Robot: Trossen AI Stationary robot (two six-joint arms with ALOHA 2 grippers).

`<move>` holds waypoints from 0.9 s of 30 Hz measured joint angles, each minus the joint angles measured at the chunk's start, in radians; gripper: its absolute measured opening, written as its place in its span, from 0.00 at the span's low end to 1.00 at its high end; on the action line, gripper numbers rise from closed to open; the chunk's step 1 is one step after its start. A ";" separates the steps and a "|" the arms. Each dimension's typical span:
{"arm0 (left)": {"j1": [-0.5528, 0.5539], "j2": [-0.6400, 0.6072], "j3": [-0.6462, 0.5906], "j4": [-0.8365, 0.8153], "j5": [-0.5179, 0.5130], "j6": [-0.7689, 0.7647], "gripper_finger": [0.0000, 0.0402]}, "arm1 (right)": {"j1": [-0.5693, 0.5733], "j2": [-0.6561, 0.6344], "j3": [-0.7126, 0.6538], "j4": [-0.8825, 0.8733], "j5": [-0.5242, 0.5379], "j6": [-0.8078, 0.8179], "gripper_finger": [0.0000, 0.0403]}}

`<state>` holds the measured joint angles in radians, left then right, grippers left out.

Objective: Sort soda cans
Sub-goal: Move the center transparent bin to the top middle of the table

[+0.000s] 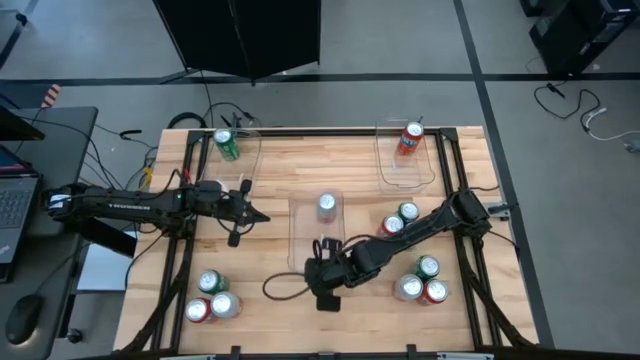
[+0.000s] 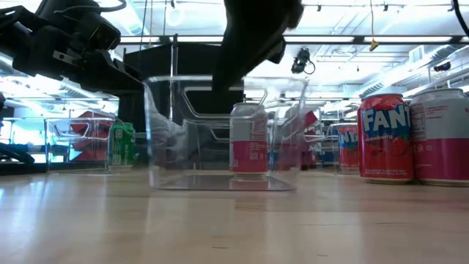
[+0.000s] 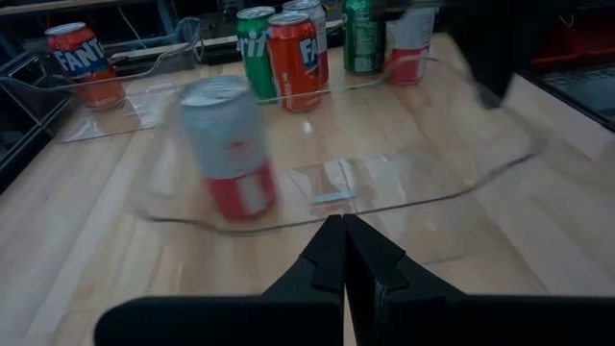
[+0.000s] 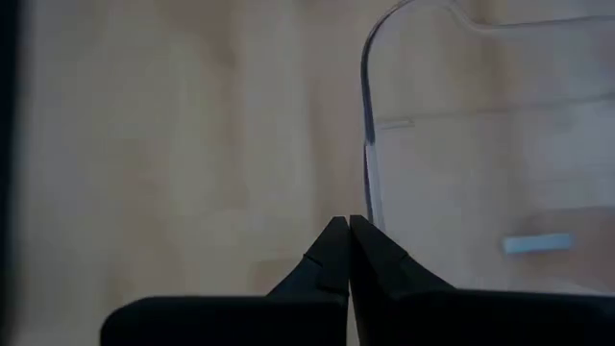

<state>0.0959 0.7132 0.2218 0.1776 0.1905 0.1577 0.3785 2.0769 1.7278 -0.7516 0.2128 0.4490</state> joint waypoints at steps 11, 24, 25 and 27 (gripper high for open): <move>0.000 0.000 0.000 -0.023 -0.009 -0.005 0.01 | -0.112 0.000 0.000 -0.065 0.061 -0.070 0.00; 0.000 0.000 0.000 -0.024 -0.023 -0.013 0.01 | -0.223 0.000 0.000 -0.173 0.186 -0.201 0.00; 0.000 0.000 0.000 -0.025 -0.045 -0.034 0.01 | -0.231 0.000 0.000 -0.181 0.189 -0.207 0.00; 0.000 0.000 0.006 -0.061 -0.091 -0.056 0.01 | -0.249 0.000 0.000 -0.188 0.189 -0.217 0.00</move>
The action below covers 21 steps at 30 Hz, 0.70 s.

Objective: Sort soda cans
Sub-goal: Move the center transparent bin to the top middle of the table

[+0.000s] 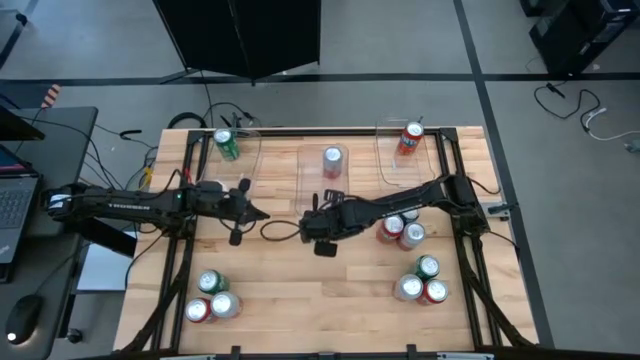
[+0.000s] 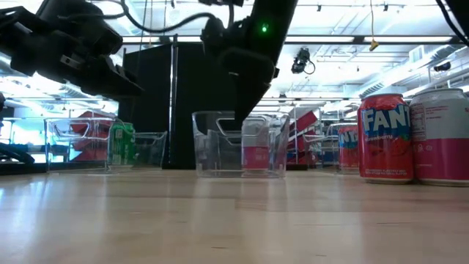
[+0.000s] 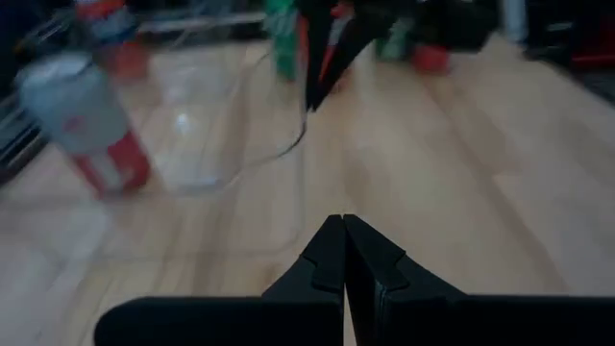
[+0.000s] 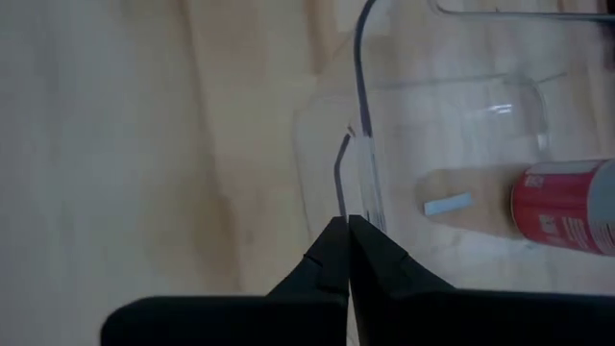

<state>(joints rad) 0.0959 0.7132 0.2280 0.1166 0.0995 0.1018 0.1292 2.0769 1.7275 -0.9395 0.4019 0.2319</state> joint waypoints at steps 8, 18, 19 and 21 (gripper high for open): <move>0.000 0.000 0.132 -0.355 -0.110 -0.110 0.01 | -0.049 0.000 0.000 0.000 0.005 -0.031 0.00; -0.020 0.005 0.273 -0.670 -0.133 -0.397 0.01 | -0.042 0.000 0.000 0.000 0.005 -0.045 0.00; -0.027 0.007 0.289 -0.710 -0.138 -0.415 0.01 | -0.040 0.000 0.000 0.000 0.005 -0.045 0.00; -0.040 0.016 0.327 -0.797 -0.171 -0.450 0.01 | -0.039 0.000 0.000 0.000 0.005 -0.045 0.00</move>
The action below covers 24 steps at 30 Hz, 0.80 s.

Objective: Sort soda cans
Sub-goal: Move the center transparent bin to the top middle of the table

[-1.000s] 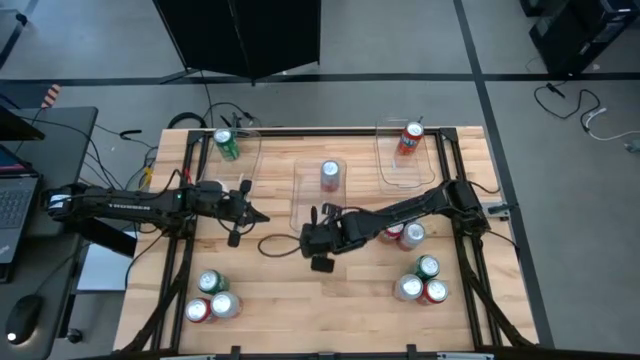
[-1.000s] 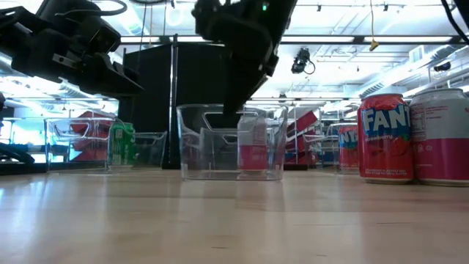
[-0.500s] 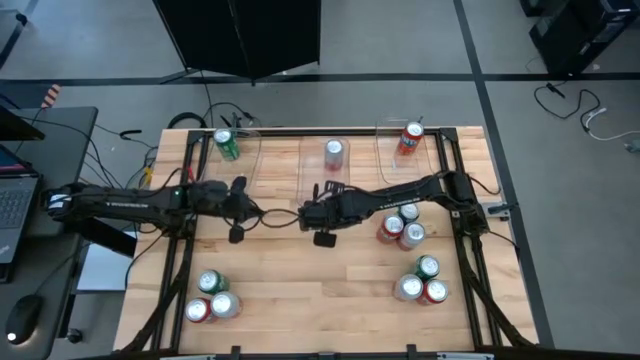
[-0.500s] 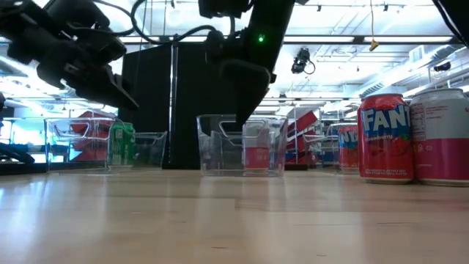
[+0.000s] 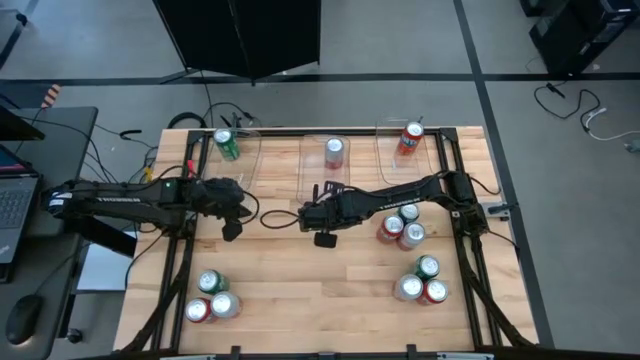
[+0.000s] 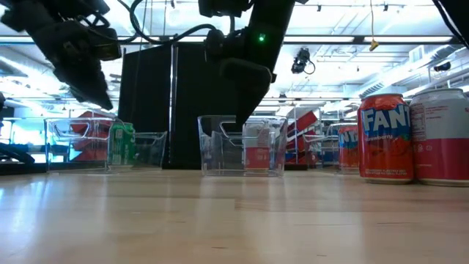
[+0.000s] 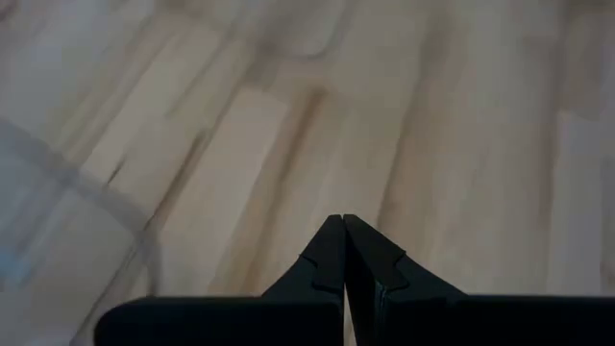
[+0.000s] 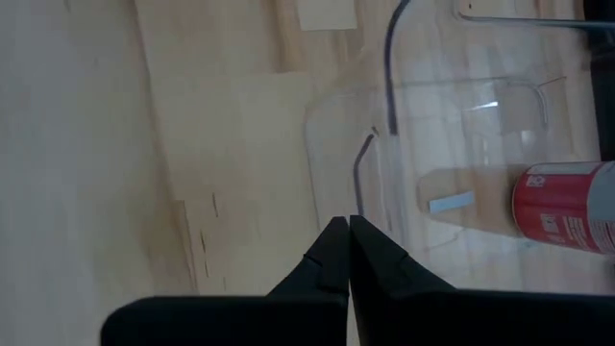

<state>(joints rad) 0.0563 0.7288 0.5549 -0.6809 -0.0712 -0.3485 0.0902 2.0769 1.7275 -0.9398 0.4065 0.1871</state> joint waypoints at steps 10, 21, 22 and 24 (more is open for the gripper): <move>-0.006 0.153 0.135 -0.335 -0.248 -0.105 0.01 | 0.000 0.000 0.000 0.003 -0.002 -0.005 0.00; -0.005 0.343 0.138 -0.260 -0.354 -0.042 0.01 | 0.000 0.000 0.000 0.002 -0.004 -0.005 0.00; -0.003 0.352 0.138 -0.251 -0.358 -0.038 0.01 | 0.000 0.000 0.000 0.002 -0.004 -0.006 0.00; -0.003 0.371 0.138 -0.250 -0.373 -0.044 0.01 | 0.000 0.000 0.000 0.001 -0.004 -0.007 0.00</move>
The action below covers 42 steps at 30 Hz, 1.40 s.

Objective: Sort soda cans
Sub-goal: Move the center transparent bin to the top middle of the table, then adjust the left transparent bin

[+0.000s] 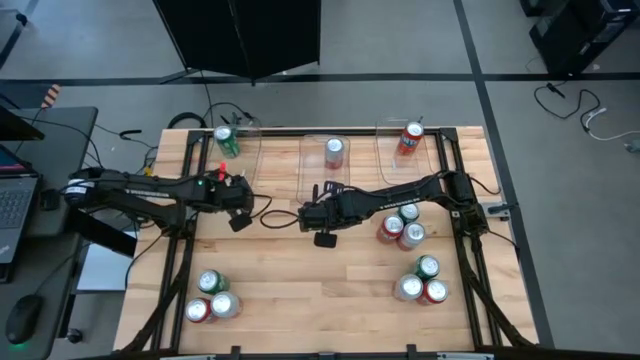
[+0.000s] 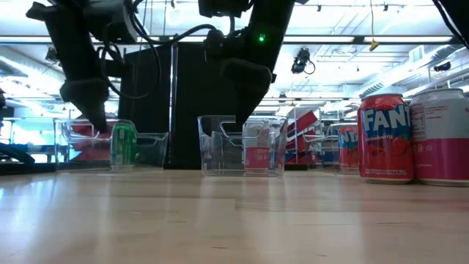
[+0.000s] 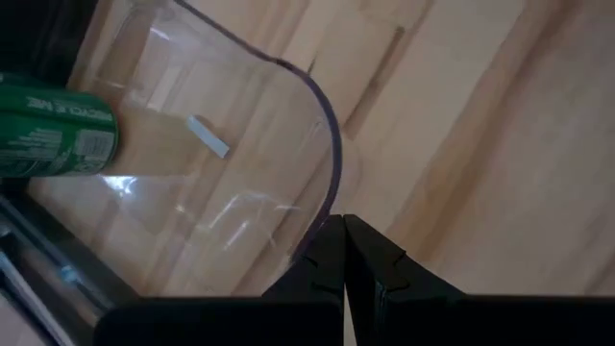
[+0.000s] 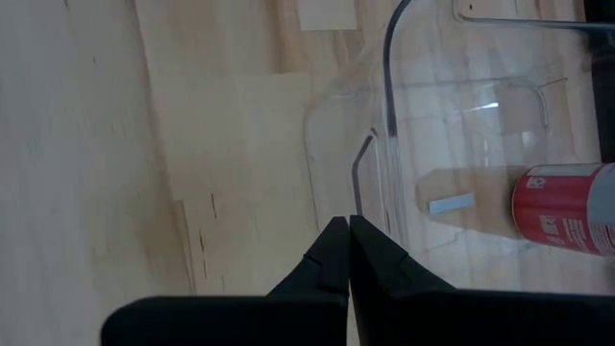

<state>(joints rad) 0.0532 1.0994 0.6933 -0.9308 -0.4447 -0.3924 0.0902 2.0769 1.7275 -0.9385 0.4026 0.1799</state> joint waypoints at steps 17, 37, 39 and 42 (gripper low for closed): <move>0.001 0.022 -0.002 0.206 -0.045 0.073 0.01 | -0.071 -0.001 -0.093 0.056 0.069 -0.102 0.00; -0.001 0.019 0.119 0.056 -0.010 0.096 0.01 | -0.115 -0.001 -0.109 0.082 0.127 -0.210 0.00; -0.001 0.019 0.153 0.017 -0.010 0.095 0.01 | -0.101 -0.002 -0.109 0.078 0.126 -0.202 0.00; 0.014 0.019 0.174 -0.014 -0.011 0.094 0.01 | -0.079 -0.002 -0.109 0.074 0.119 -0.186 0.00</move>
<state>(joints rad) 0.0674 1.1179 0.8673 -0.9447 -0.4553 -0.2982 0.0110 2.0754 1.6184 -0.8642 0.5220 -0.0066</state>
